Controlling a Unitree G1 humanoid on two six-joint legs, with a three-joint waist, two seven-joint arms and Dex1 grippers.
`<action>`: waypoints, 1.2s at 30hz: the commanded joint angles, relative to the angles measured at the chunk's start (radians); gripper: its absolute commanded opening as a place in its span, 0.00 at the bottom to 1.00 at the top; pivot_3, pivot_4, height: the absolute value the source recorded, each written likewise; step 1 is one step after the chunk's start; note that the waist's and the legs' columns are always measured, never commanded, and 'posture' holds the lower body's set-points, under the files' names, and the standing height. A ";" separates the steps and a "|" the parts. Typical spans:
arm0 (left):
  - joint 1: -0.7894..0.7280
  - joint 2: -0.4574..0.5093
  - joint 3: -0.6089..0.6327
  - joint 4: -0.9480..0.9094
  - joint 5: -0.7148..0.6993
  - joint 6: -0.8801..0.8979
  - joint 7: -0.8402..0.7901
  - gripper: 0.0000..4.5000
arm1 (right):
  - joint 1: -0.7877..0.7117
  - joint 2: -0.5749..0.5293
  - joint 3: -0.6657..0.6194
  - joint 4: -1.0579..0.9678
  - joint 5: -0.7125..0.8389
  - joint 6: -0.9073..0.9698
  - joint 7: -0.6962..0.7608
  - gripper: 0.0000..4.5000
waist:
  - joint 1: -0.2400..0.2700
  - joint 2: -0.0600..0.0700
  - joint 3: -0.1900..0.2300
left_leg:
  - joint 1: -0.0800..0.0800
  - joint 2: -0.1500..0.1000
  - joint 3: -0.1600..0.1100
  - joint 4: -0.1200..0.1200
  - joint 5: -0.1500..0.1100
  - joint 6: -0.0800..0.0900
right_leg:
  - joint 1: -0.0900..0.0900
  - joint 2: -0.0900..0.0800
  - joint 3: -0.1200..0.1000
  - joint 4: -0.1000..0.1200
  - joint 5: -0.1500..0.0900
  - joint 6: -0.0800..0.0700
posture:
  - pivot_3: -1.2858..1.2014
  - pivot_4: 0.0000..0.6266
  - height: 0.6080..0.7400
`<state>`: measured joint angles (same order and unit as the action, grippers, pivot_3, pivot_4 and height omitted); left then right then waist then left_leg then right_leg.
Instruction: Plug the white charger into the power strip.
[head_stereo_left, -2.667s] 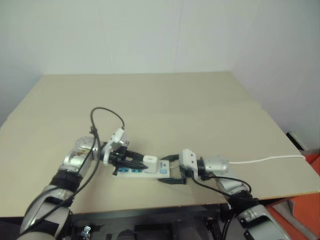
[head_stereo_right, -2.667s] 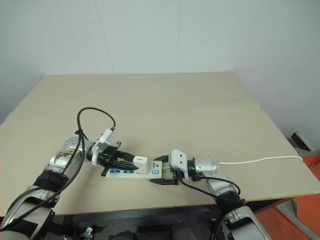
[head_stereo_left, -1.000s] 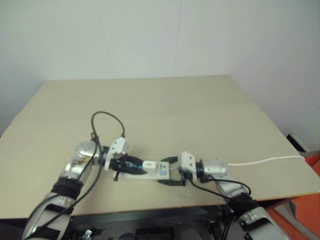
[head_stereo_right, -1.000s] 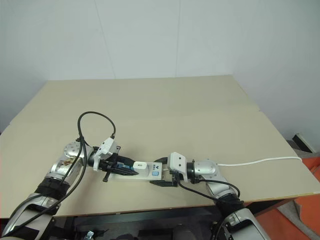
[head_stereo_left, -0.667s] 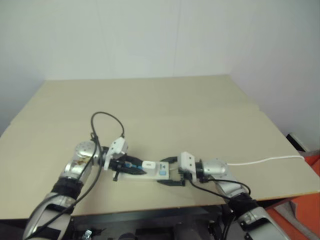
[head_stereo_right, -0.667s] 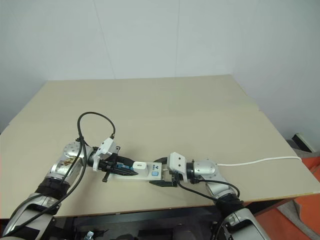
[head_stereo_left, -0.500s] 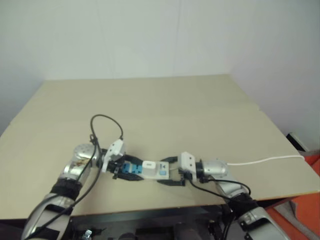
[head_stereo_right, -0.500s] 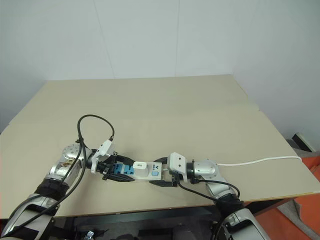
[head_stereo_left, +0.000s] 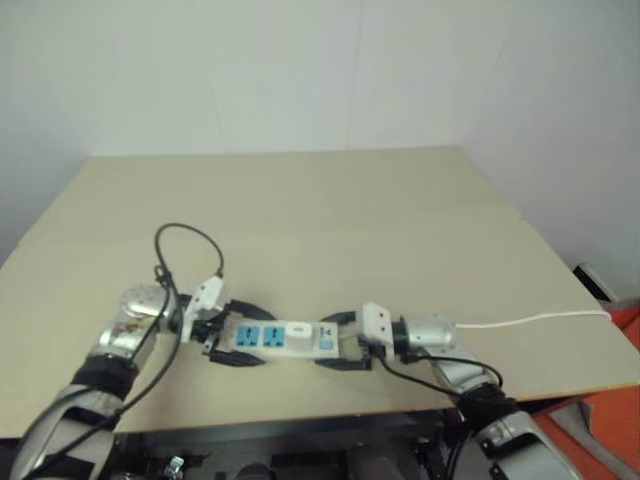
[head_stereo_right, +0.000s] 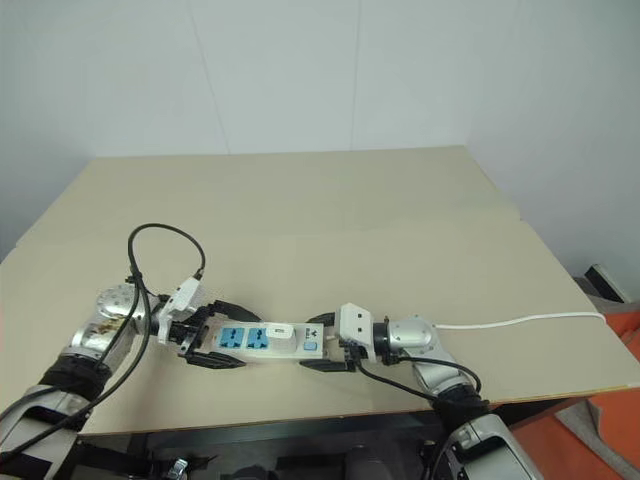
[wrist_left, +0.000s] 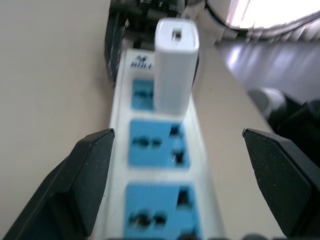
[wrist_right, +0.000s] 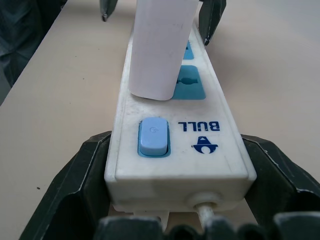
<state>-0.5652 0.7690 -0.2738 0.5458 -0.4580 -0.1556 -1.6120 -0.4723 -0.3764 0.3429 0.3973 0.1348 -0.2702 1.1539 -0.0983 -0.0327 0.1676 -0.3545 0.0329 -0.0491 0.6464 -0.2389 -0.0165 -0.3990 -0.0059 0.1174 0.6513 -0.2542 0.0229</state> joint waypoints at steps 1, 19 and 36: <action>-0.044 0.064 0.021 0.015 -0.040 -0.019 -0.002 0.99 | 0.000 -0.055 0.004 0.035 -0.032 0.124 0.034 0.76 | 0.001 -0.001 0.001 | -0.002 0.000 0.000 0.000 0.000 0.000 | -0.002 0.000 0.000 0.000 0.000 0.000 | 0.52 0.24 1.00; 0.139 0.107 0.228 -0.243 -0.078 0.082 0.033 1.00 | 0.340 -0.485 -0.392 -0.526 0.208 0.241 0.100 1.00 | 0.064 0.002 0.006 | -0.041 -0.002 -0.001 0.001 -0.002 -0.002 | -0.033 -0.006 -0.006 -0.008 0.008 0.001 | 0.52 0.24 1.00; 0.337 0.124 0.422 -0.471 -0.115 0.190 0.070 1.00 | 0.645 -0.594 -0.773 -0.860 0.377 0.454 0.033 1.00 | 0.056 -0.001 0.012 | -0.032 -0.001 0.000 0.001 -0.002 -0.002 | -0.025 -0.003 -0.005 -0.006 0.003 0.009 | 0.52 0.24 1.00</action>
<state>-0.2289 0.8935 0.1243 0.1025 -0.5725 0.0395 -1.5451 0.1745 -0.9677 -0.4058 -0.4388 0.5123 0.1793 1.1956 -0.0421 -0.0337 0.1795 -0.3862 0.0322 -0.0496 0.6476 -0.2408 -0.0182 -0.4238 -0.0094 0.1126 0.6453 -0.2511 0.0318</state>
